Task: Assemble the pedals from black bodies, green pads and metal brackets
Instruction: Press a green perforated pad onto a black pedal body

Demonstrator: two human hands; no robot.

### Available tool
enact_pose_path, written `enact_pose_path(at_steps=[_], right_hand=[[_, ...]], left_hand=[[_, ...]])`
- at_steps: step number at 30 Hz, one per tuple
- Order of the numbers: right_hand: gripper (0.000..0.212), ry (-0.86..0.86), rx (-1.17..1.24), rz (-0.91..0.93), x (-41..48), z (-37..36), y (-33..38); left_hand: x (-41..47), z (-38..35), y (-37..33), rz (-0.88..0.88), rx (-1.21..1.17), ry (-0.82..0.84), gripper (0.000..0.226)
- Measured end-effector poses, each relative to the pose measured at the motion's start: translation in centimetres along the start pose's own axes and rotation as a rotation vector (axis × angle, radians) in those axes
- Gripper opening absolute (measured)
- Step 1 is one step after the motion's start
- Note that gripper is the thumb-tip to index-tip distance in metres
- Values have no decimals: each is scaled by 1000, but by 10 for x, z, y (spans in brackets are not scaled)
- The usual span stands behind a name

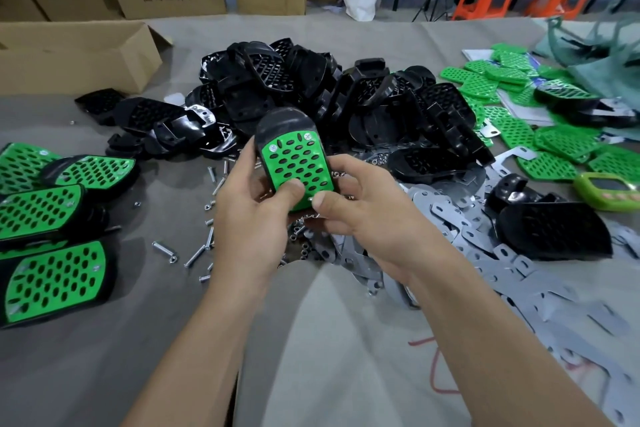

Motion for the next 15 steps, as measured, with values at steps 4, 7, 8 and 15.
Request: enact_pose_path(at_steps=[4,7,8,15], right_hand=[[41,-56,-32,29,2,9,1],[41,-42,11,11,3,12,-1],[41,-45,37,13,3,12,-2],[42,-66,111,76,0,0,1]], left_hand=[[8,9,8,-14,244,-2,37],[7,7,8,-42,252,24,45],[6,6,6,-66,249,30,51],[7,12,3,-63,158,-40,58]])
Point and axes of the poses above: each hand's wrist, its own x-axis towards the middle knuckle, its own z-axis out of the back of the hand, y = z × x, the point moved 4 cm from there along x, towards the middle knuckle, and after that the axes turned 2 degrees about -y, right-handed, at the moved point
